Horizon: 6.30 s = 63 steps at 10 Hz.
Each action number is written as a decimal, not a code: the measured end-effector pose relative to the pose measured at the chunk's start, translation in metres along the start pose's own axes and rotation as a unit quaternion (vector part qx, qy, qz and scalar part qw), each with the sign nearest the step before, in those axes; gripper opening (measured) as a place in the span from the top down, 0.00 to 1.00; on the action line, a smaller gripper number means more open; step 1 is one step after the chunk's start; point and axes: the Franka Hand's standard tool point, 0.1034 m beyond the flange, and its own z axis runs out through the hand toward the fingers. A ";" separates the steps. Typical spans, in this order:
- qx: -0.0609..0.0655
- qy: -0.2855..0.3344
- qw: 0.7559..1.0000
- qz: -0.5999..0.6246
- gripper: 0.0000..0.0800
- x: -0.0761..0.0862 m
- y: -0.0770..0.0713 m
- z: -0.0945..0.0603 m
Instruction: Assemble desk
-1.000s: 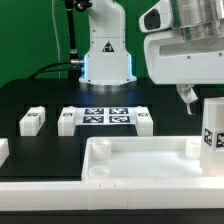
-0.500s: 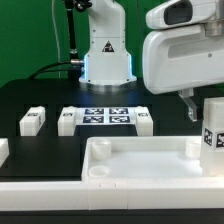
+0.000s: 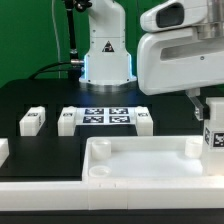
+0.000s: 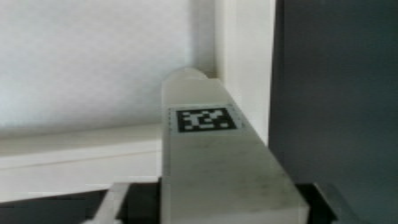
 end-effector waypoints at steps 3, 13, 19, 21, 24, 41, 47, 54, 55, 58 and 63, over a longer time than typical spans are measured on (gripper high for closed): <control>-0.003 0.008 0.976 0.216 0.62 0.002 0.000 -0.001; 0.029 -0.017 0.689 0.724 0.63 0.002 -0.005 0.004; 0.068 -0.008 0.588 0.806 0.31 0.006 -0.006 0.005; 0.068 -0.008 0.590 0.805 0.21 0.006 -0.006 0.006; 0.075 -0.012 0.604 0.794 0.19 0.011 -0.014 -0.011; 0.067 0.017 0.871 0.486 0.19 -0.037 -0.031 -0.017; 0.028 0.008 0.972 0.232 0.19 -0.095 0.018 0.011; -0.022 -0.027 0.999 0.039 0.19 -0.141 0.068 0.032; -0.021 -0.021 0.999 0.035 0.19 -0.136 0.064 0.031; -0.007 -0.191 0.980 0.055 0.19 -0.161 0.080 0.028; 0.003 -0.338 0.939 0.065 0.19 -0.165 0.087 0.029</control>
Offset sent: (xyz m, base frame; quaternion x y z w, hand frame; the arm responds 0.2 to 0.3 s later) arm 0.0027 -0.0005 0.0102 -0.0697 0.0228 0.4798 0.8743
